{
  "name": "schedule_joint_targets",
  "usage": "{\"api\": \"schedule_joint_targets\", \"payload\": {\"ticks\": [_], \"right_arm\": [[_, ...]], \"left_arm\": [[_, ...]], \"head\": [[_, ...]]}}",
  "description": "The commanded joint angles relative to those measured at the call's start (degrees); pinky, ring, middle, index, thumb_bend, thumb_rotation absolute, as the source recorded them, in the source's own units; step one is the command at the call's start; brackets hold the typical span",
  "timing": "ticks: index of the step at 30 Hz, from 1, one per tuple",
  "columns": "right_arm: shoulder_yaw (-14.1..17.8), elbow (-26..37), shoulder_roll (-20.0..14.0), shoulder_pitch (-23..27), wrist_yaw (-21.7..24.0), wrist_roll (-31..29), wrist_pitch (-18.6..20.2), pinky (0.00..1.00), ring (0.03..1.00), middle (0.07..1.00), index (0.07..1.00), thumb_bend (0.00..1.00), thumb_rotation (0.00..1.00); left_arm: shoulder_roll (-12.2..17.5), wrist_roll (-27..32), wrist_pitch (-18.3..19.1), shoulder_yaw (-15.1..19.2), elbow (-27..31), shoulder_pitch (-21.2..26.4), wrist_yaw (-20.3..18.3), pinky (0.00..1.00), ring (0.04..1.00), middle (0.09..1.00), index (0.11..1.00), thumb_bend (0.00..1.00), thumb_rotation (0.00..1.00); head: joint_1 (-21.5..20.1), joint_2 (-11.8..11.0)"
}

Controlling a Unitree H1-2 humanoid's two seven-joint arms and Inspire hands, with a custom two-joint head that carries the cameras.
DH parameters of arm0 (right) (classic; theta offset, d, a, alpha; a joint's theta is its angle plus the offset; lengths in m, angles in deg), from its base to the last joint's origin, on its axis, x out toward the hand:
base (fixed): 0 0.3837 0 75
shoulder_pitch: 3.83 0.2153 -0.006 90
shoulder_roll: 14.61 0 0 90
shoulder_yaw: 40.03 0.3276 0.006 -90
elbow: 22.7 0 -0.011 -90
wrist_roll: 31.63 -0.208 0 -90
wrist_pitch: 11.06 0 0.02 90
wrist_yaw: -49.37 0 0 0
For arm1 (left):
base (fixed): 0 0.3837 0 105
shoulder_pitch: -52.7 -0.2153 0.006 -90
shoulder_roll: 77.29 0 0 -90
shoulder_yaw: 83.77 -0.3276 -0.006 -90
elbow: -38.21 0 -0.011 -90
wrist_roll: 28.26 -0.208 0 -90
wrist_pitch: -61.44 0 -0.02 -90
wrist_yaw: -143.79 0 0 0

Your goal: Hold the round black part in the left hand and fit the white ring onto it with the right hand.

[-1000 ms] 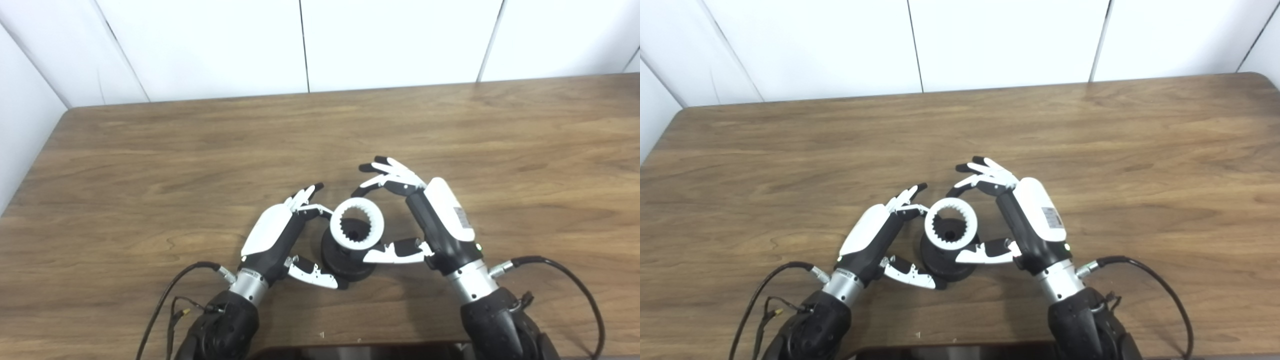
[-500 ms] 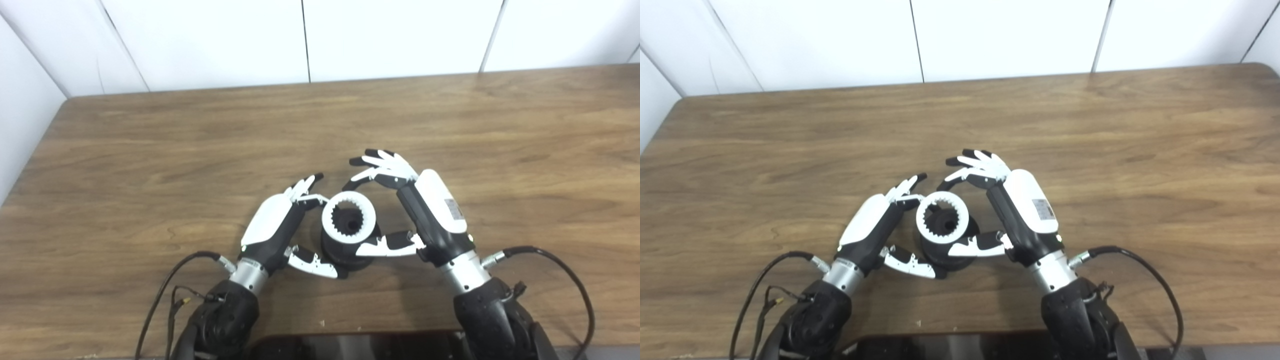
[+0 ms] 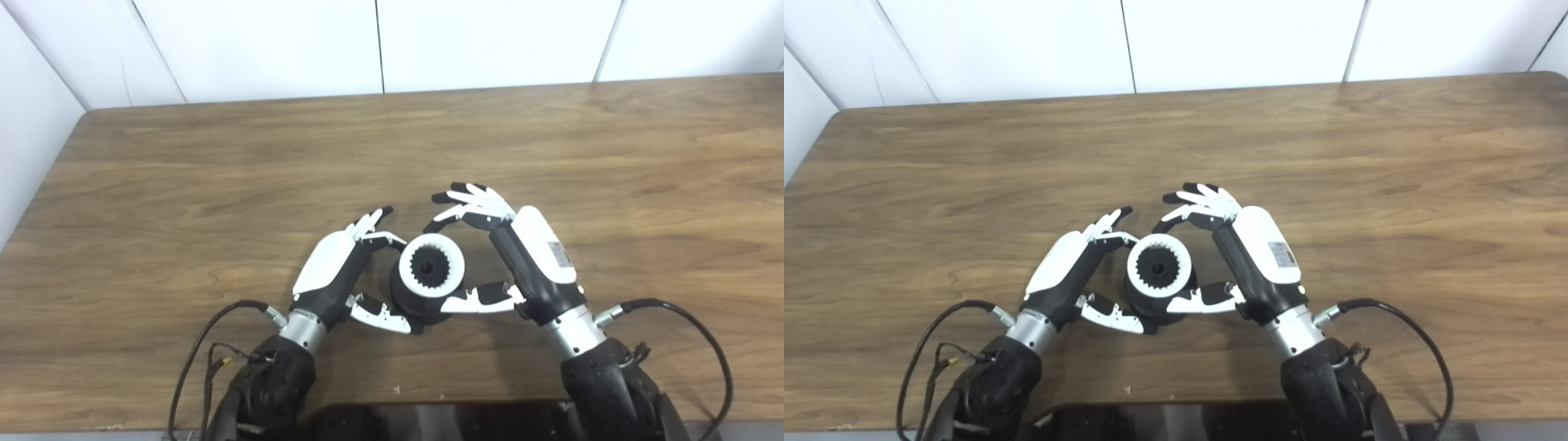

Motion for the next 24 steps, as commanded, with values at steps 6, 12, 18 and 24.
{"api": "schedule_joint_targets", "payload": {"ticks": [6,12,18,24], "right_arm": [[0.43,1.73,0.68,0.72,-0.14,-0.25,-1.95,0.94,0.900,0.816,0.481,0.52,0.14],[-0.02,0.83,1.28,0.95,-0.15,0.43,-1.57,0.94,0.895,0.813,0.480,0.52,0.14],[-0.48,-0.62,2.04,1.40,-0.39,0.89,-1.33,0.93,0.894,0.813,0.481,0.52,0.14],[-0.69,-2.66,2.68,2.01,-1.24,1.37,-1.55,0.92,0.894,0.814,0.481,0.52,0.14]], "left_arm": [[0.16,0.06,-0.51,0.15,2.45,1.92,0.61,1.00,1.000,1.000,0.544,0.94,0.22],[0.23,-0.08,-0.46,0.14,2.69,1.98,0.59,1.00,1.000,1.000,0.545,0.94,0.22],[0.10,0.03,0.03,0.06,3.12,1.91,0.22,1.00,1.000,1.000,0.545,0.94,0.22],[-0.08,-0.18,0.18,-0.12,3.40,1.72,0.17,1.00,1.000,1.000,0.545,0.94,0.22]], "head": [[0.43,0.13],[0.58,0.29],[0.54,0.47],[0.88,0.62]]}}
